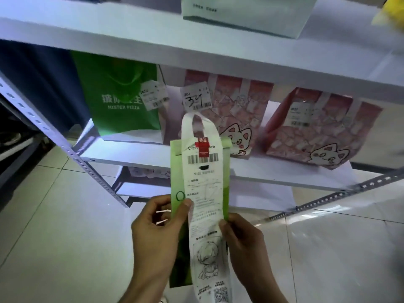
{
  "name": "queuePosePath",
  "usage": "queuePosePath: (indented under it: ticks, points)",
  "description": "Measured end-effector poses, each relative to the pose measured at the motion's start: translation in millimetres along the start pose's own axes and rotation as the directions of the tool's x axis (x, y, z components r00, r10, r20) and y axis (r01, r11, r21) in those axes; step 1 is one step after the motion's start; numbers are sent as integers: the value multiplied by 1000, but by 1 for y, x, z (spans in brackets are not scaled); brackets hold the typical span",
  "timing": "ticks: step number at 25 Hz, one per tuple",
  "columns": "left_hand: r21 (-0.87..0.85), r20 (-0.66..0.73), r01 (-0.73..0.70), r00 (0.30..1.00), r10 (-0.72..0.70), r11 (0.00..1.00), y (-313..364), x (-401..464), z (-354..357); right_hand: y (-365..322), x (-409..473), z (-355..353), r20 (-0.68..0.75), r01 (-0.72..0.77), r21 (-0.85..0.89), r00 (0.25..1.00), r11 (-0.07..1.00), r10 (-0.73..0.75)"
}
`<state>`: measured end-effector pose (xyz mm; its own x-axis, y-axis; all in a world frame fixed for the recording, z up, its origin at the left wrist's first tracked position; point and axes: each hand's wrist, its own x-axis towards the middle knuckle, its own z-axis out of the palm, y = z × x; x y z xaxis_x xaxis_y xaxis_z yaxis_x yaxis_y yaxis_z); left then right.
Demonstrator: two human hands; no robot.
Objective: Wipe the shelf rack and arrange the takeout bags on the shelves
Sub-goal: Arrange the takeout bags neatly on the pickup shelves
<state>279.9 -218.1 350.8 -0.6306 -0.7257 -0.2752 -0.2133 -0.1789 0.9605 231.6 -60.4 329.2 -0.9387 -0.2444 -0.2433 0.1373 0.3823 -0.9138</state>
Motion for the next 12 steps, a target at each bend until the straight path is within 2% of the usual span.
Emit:
queuePosePath:
  ticks: [8,10,12]
  points:
    - [11,-58,-39,998,40,999,-18,40,5,4,58,4,215,-42,-59,975,997,54]
    - [-9,-56,-42,998,42,999,-23,47,6,-1,86,-3,96,-33,-3,995,999,33]
    - [-20,-64,-33,997,31,999,-28,54,5,-9,125,-15,-142,2,98,990,995,12]
